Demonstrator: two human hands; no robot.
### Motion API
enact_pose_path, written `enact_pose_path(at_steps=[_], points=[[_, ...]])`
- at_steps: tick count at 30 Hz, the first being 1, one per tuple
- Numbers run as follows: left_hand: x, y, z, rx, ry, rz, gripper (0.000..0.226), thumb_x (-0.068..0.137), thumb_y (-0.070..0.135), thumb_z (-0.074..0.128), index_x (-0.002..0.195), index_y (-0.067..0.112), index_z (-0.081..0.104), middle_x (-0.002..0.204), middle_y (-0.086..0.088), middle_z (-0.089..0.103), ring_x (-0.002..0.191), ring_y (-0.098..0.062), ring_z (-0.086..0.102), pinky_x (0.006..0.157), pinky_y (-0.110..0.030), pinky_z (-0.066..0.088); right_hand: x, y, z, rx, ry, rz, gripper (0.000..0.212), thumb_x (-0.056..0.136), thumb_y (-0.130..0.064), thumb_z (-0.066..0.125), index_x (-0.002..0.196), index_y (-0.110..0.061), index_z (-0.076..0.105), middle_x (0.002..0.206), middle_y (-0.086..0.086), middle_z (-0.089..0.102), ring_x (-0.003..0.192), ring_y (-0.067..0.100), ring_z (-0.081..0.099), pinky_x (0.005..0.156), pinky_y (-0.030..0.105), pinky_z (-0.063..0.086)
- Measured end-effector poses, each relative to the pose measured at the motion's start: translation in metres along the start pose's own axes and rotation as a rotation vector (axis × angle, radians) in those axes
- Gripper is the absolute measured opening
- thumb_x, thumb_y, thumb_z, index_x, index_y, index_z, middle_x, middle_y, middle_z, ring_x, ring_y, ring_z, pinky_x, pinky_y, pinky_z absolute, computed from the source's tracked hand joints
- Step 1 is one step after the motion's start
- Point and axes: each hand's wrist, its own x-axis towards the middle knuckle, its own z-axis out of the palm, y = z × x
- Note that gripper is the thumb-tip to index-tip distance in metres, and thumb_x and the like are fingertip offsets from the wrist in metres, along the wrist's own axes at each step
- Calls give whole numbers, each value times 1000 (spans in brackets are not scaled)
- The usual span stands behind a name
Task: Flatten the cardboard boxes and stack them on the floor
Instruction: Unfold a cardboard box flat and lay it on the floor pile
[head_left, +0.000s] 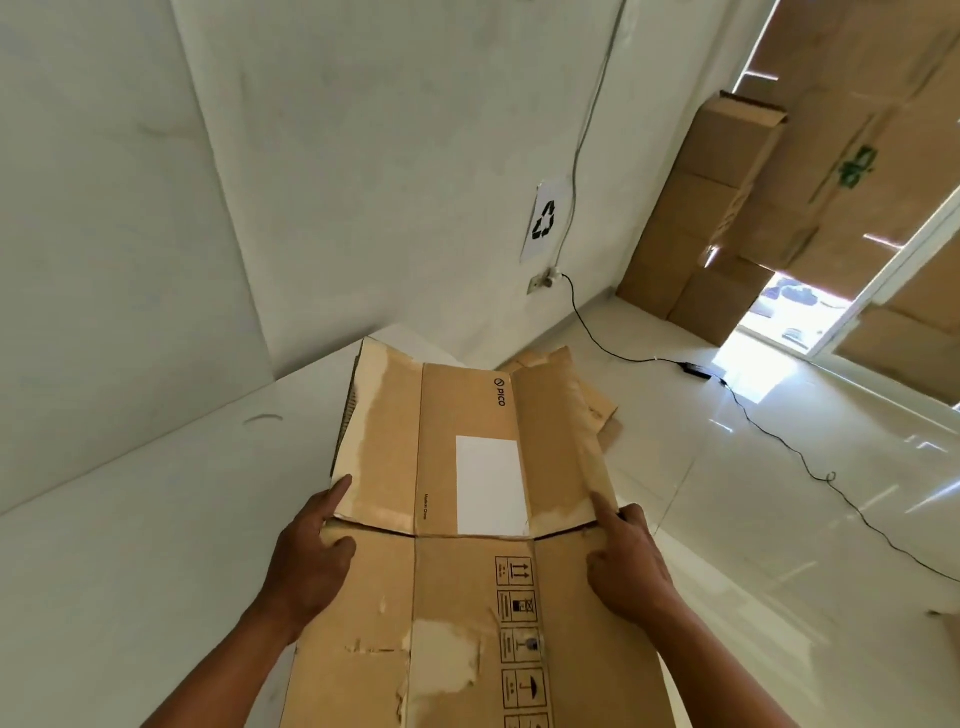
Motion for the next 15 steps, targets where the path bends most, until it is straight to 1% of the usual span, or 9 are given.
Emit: enact_pose_path(at_steps=[2,4,6,8,11,15], points=[[29,20,34,9,15,0,72,88,-5,55,148,31,39,147,3,47,131,-21,47,109,-33,39,46,21,-20,6,14,-28,71,93,-16,52,155,-26,20,119,-5,32,102,13,44,95,32,51],[56,41,72,28,51,-14,72,88,-5,55,148,31,38,148,2,46,133,-21,45,110,-31,37,93,45,-44,10,11,-59,69,94,-15,52,155,-27,23,119,-6,34,105,13,44,97,34,50],[81,66,105,51,68,-34,72,89,-4,56,149,31,37,149,1,45,134,-23,45,109,-31,37,136,66,-71,12,-17,-81,68,94,-16,53,155,-27,24,126,-3,38,114,18,48,99,34,49],[102,90,133,63,76,-52,72,90,-2,58,150,31,36,149,-2,45,133,-25,46,108,-33,39,174,84,-97,-13,-47,-114,68,94,-16,53,155,-28,24,133,-1,39,122,21,47,101,35,48],[137,121,173,69,65,-95,74,90,3,64,150,35,34,151,-3,43,135,-26,45,107,-37,43,240,106,-134,-49,-54,-127,70,92,-13,53,155,-26,25,139,1,40,129,23,45,105,36,45],[184,149,215,51,90,-156,73,90,7,66,149,38,36,149,-4,46,131,-27,49,104,-39,47,322,125,-165,-67,-91,-159,70,91,-11,53,155,-27,28,140,0,41,134,24,41,108,37,41]])
